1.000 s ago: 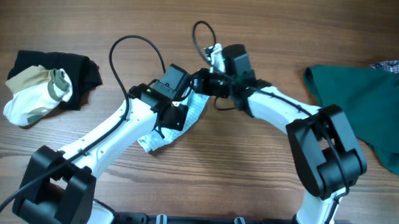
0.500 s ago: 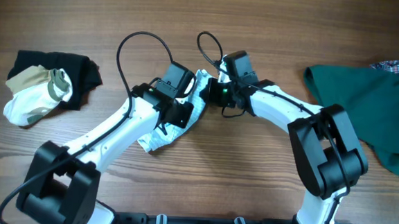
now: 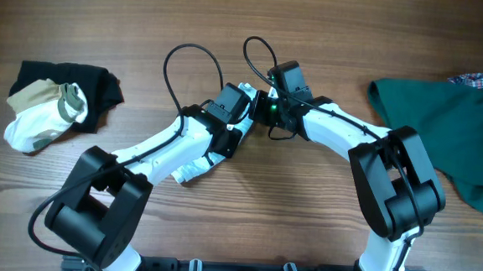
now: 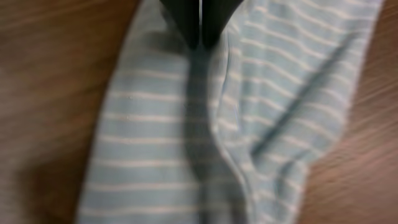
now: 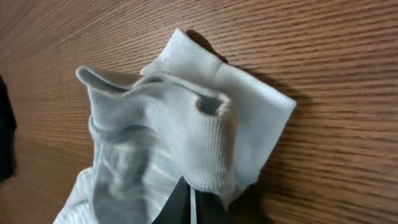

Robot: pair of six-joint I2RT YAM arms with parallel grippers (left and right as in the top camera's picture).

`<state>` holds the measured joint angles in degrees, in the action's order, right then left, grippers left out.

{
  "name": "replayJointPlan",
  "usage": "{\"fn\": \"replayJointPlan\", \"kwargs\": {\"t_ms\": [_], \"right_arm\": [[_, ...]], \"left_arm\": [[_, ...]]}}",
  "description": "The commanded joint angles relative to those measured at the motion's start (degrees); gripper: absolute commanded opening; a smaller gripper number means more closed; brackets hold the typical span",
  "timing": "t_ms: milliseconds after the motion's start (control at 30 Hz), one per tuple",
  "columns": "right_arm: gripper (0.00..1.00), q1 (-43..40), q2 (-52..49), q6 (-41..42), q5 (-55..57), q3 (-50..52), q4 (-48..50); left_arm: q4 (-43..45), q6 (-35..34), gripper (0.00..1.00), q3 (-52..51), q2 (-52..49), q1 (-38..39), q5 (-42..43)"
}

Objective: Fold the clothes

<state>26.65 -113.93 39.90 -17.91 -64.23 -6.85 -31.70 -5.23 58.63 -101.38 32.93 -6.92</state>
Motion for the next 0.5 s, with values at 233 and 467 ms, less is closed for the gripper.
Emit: {"fn": "replayJointPlan", "kwargs": {"t_ms": [233,467], "right_arm": [[0.04,-0.04,-0.98,0.72,1.88,-0.35,-2.43],[0.04,-0.07,-0.98,0.55,3.61,-0.33,-4.85]], "left_arm": [[0.87,-4.33,0.04,0.42,-4.24,-4.11,-11.04],[0.87,-4.26,0.08,1.33,-3.17,-6.86,-15.28]]}}
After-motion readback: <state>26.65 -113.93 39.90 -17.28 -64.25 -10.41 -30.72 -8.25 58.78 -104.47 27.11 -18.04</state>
